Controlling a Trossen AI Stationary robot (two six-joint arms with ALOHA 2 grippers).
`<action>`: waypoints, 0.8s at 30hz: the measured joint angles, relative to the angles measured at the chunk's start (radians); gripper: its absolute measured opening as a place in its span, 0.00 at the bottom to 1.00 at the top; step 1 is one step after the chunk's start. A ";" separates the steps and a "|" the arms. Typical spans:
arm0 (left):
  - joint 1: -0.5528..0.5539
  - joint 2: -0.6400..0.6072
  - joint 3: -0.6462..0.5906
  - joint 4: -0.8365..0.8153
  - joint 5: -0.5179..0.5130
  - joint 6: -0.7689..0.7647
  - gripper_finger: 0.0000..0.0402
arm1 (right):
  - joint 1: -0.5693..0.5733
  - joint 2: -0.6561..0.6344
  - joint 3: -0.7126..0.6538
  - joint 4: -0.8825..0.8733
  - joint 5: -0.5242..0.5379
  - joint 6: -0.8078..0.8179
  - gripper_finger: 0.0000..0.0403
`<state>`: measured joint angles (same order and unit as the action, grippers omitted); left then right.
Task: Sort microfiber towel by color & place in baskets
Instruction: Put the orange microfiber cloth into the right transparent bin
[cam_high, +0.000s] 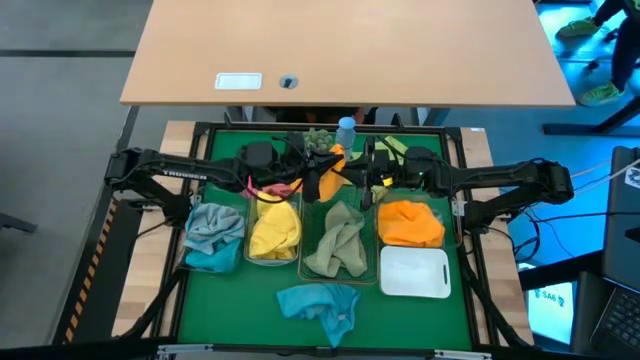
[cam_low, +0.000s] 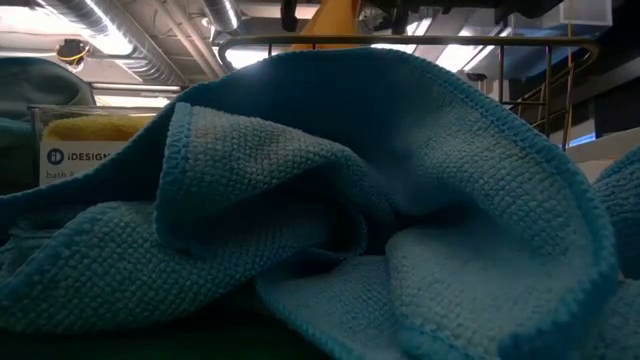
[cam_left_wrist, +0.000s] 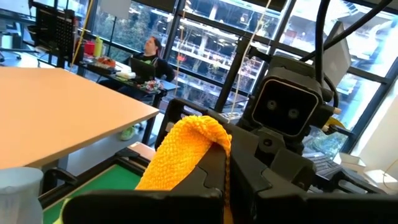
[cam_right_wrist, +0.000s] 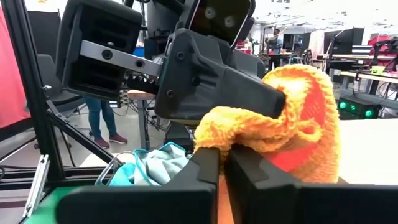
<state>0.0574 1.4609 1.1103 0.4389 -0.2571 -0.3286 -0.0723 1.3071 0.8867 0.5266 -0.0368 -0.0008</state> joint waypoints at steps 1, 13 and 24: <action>0.000 0.000 0.000 0.000 0.003 0.000 0.00 | 0.000 0.000 0.000 -0.001 0.000 0.002 0.04; 0.001 -0.002 0.000 0.042 0.000 0.000 0.13 | 0.001 -0.138 0.040 -0.273 -0.029 0.070 0.01; 0.001 -0.003 0.000 0.040 -0.007 0.000 0.21 | 0.001 -0.269 0.423 -0.991 -0.024 0.172 0.01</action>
<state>0.0586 1.4578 1.1103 0.4793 -0.2638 -0.3283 -0.0711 1.0386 1.3098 -0.4647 -0.0608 0.1715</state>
